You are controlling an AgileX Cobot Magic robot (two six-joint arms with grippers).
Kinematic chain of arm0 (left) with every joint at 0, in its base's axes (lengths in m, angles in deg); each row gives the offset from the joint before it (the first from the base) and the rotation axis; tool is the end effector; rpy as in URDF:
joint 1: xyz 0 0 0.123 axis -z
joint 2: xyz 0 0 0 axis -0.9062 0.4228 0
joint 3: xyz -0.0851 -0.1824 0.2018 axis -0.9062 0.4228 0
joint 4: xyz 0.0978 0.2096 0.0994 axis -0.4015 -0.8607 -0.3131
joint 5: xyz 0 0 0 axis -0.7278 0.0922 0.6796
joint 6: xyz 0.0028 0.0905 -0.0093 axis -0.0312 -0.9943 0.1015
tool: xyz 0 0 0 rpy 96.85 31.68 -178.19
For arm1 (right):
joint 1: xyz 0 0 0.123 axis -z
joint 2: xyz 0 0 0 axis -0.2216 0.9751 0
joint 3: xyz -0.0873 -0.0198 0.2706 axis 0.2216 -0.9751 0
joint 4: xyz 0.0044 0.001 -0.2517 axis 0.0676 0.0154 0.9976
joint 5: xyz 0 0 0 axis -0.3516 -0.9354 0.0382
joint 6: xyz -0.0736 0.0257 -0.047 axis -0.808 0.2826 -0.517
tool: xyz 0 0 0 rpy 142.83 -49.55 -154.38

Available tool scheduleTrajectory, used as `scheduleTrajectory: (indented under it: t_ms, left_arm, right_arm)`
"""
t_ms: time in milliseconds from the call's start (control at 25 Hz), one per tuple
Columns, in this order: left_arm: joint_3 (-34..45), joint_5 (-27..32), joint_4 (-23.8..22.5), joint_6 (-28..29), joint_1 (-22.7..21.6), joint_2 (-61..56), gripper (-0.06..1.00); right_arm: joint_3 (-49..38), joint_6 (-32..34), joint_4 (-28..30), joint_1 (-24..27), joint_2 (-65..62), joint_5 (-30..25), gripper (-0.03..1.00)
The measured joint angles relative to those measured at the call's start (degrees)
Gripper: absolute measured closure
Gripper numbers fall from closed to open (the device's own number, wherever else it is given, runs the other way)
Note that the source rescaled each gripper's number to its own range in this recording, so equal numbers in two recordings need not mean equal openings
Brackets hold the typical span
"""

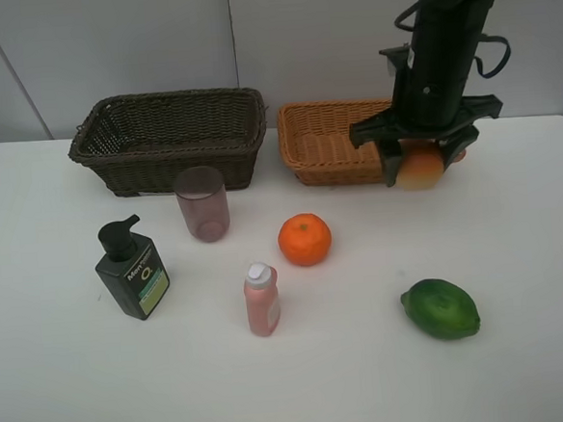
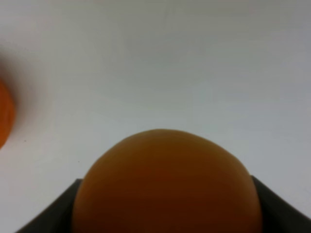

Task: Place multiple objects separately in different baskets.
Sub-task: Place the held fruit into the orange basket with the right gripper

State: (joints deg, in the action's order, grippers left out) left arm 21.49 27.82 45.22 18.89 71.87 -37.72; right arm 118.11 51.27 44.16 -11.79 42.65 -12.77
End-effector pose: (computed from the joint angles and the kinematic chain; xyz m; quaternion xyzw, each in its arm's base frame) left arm -0.0069 0.0015 0.2788 0.0223 0.8503 -0.0450 0.5238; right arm 0.3409 0.1388 0.2344 -0.0593 0.9940 -0.0697 0.0597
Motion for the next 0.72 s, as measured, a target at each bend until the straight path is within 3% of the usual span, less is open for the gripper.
scheduleTrajectory:
  t_ms: [720]
  left_arm:
    - [0.0, 0.0, 0.0, 0.0, 0.0, 0.0, -0.06]
  right_arm:
    - [24.1, -2.8, 2.6, 0.0, 14.5, -0.9, 0.96]
